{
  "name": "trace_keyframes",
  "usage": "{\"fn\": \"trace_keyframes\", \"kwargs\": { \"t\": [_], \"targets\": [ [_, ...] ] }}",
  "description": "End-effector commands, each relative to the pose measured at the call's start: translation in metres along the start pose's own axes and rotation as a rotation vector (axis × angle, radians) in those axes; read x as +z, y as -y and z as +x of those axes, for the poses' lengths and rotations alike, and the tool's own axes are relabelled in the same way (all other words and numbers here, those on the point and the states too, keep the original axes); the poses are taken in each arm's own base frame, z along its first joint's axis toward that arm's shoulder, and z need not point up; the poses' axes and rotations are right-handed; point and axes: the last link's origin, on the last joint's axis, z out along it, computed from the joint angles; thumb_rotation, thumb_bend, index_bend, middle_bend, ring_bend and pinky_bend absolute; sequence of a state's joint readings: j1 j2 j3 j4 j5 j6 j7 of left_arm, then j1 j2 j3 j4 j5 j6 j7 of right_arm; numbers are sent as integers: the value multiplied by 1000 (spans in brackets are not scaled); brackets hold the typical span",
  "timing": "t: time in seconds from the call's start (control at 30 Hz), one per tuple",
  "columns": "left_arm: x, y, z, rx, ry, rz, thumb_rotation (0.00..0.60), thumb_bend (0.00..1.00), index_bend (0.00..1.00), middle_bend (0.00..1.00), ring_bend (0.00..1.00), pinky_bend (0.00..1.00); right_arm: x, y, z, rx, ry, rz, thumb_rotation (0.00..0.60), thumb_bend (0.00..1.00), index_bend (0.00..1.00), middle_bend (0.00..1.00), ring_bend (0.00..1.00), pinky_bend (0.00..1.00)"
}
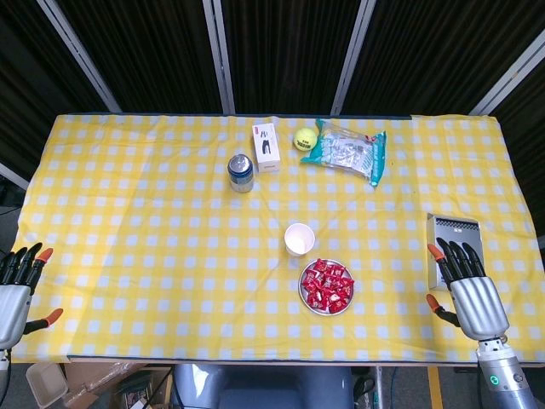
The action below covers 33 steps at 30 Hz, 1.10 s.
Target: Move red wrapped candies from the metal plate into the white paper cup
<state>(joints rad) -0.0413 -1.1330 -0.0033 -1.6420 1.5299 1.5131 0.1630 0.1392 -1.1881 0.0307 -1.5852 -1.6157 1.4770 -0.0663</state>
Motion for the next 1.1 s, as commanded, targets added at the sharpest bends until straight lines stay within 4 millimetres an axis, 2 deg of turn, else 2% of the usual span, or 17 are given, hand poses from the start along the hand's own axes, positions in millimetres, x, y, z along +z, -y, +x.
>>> {"fn": "trace_keyframes", "kwargs": {
  "t": [0.03, 0.27, 0.33, 0.37, 0.43, 0.5, 0.53, 0.6, 0.8, 1.1],
  "targets": [
    [0, 0, 0, -1, 0, 2, 600, 1, 0, 0, 0, 0, 0, 0, 0, -2, 5, -4, 600, 348, 40, 46, 0, 2],
    [-2, 0, 1, 5, -3, -3, 600, 1, 0, 0, 0, 0, 0, 5, 5, -49, 10, 16, 600, 348, 40, 47, 0, 0],
    [-1, 0, 1, 2, -2, -4, 600, 1, 0, 0, 0, 0, 0, 12, 7, -42, 26, 21, 600, 348, 41, 78, 32, 46],
    [-1, 0, 0, 1, 0, -5, 600, 1, 0, 0, 0, 0, 1, 16, 9, -35, 35, 26, 600, 348, 44, 110, 72, 100],
    [-1, 0, 0, 2, 0, -13, 600, 1, 0, 0, 0, 0, 2, 28, 12, -4, 58, 45, 600, 348, 61, 292, 300, 398],
    [-1, -1, 1, 1, 0, -19, 600, 1, 0, 0, 0, 0, 3, 40, 13, 34, 105, 53, 600, 348, 77, 465, 500, 633],
    [-1, 0, 1, 0, 1, -19, 600, 1, 0, 0, 0, 0, 3, 45, 12, 51, 129, 57, 600, 347, 84, 540, 580, 716],
    [-1, 1, 1, -3, 2, -16, 600, 1, 0, 0, 0, 0, 4, 58, 10, 74, 180, 75, 600, 347, 92, 621, 664, 797],
    [-1, 1, 2, -11, 8, -17, 600, 1, 0, 0, 0, 0, 13, 96, -8, 70, 288, 135, 600, 348, 91, 737, 797, 903],
    [-1, 3, 3, -33, 19, -19, 600, 1, 0, 0, 0, 0, 41, 147, -36, 88, 381, 149, 600, 348, 92, 762, 821, 913]
  ]
}}
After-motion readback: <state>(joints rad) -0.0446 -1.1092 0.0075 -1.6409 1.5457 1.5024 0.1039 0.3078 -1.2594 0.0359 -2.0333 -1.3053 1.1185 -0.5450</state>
